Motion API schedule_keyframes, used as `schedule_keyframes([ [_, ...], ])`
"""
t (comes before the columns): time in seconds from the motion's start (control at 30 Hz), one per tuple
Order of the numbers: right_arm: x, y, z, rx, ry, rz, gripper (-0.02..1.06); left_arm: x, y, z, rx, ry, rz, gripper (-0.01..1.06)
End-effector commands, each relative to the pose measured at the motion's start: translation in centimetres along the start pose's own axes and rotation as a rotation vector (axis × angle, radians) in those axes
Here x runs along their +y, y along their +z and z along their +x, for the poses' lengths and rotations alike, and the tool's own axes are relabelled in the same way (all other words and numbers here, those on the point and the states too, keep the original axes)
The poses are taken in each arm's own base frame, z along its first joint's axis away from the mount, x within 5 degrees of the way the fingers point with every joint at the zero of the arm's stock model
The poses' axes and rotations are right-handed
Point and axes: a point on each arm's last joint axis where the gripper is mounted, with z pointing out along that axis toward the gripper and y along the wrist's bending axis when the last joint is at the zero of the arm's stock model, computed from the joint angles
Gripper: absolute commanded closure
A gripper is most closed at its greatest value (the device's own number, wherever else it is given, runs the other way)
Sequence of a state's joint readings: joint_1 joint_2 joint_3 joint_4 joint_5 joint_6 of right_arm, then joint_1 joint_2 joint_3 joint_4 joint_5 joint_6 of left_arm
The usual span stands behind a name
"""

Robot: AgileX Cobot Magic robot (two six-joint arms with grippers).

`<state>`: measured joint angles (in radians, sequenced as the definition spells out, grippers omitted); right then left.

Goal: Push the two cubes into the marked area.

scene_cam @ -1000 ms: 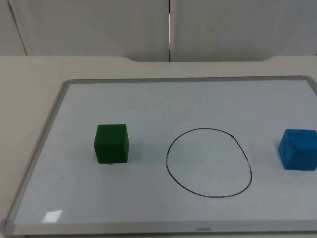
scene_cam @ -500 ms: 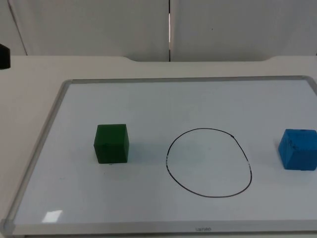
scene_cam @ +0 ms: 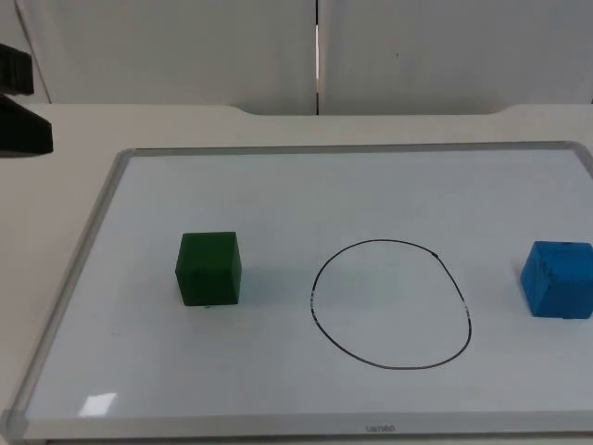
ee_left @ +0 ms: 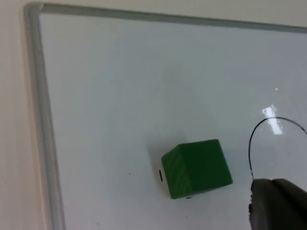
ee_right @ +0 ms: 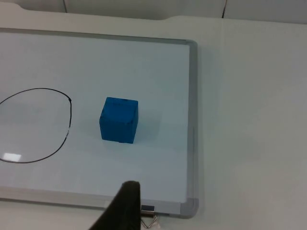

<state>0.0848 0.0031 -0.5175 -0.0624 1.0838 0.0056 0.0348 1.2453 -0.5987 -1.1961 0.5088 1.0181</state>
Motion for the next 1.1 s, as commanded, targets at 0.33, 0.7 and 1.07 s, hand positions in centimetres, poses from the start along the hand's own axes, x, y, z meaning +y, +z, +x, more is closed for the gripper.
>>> schedule_keyframes([
  [0.33,0.0,0.0,0.0,-0.007,-0.001,0.006,-0.01,0.9,4.9,1.4,0.092,-0.018,-0.040,1.05],
  [0.7,0.0,0.0,0.0,-0.007,-0.001,0.006,-0.01,1.6,9.8,3.1,0.195,0.004,-0.122,1.05],
  [1.07,0.0,0.0,0.0,-0.005,-0.002,0.006,-0.01,3.0,13.3,3.5,0.261,-0.026,-0.145,1.05],
])
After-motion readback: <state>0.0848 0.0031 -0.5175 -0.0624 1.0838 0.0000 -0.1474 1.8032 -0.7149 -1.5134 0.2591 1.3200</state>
